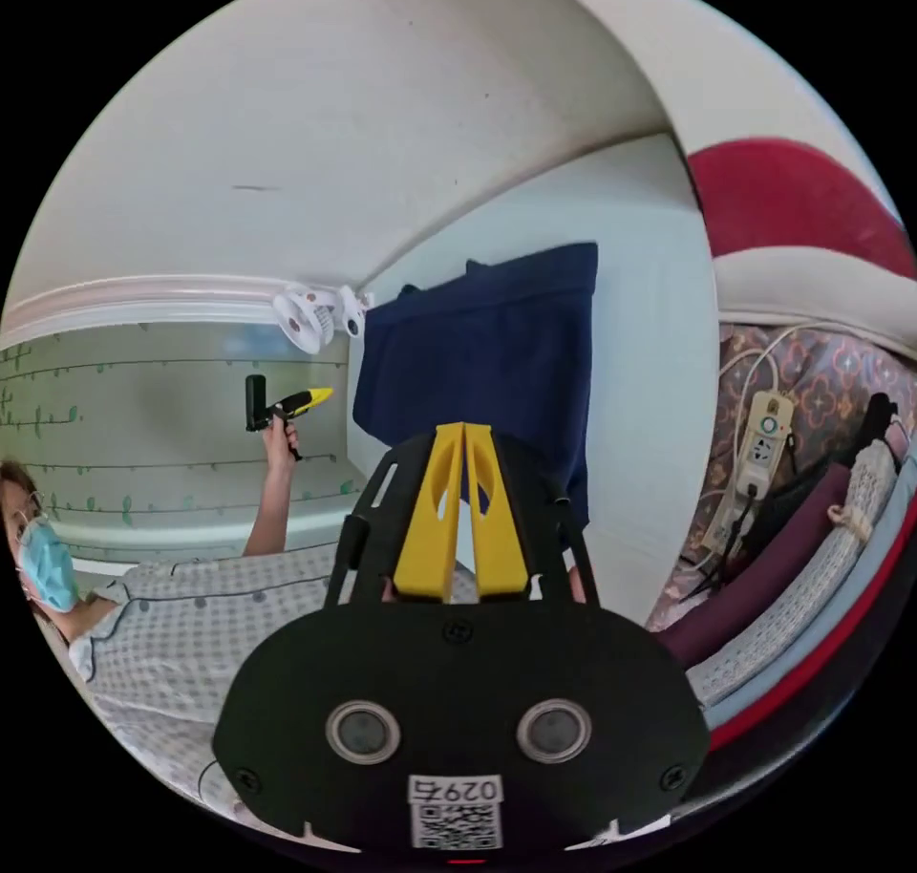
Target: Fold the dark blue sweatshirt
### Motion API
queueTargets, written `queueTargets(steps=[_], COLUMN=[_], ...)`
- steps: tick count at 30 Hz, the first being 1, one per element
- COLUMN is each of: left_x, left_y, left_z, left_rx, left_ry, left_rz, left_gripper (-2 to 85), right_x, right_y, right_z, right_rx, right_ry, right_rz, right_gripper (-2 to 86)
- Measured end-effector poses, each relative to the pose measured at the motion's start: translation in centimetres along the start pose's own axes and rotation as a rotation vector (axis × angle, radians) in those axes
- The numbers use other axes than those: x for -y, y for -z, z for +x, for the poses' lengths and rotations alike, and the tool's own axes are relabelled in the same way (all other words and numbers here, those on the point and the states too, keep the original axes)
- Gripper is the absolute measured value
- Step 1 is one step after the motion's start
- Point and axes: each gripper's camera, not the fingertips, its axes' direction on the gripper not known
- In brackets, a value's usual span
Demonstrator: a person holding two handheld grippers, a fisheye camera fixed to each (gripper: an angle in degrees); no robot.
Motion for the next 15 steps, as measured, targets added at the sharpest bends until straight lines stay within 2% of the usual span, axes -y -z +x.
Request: queueTargets(steps=[2, 6, 7, 12, 15], left_x=[0.4, 1.8, 1.9, 2.6, 1.6], left_y=[-2.7, -9.1, -10.1, -11.4, -9.4], left_z=[0.7, 2.2, 3.0, 4.8, 6.3], left_rx=[0.068, 0.457, 0.508, 0.566, 0.598], left_ry=[0.0, -0.008, -0.057, -0.09, -0.096], left_rz=[-0.06, -0.27, -0.277, -0.327, -0.242], left_gripper=[-0.1, -0.9, -0.9, -1.0, -1.0], right_x=[-0.2, 0.0, -0.1, 0.6, -0.2], right_y=[-3.3, -10.4, -11.3, -13.5, -13.8], right_z=[-0.3, -2.2, -2.8, -3.6, -7.1], right_rx=[-0.037, -0.42, -0.452, -0.411, -0.528], right_ry=[-0.007, 0.025, 0.056, -0.005, 0.016], right_rz=[-0.037, -0.178, -0.163, -0.155, -0.077], right_gripper=[-0.2, -0.4, -0.5, -0.5, -0.5])
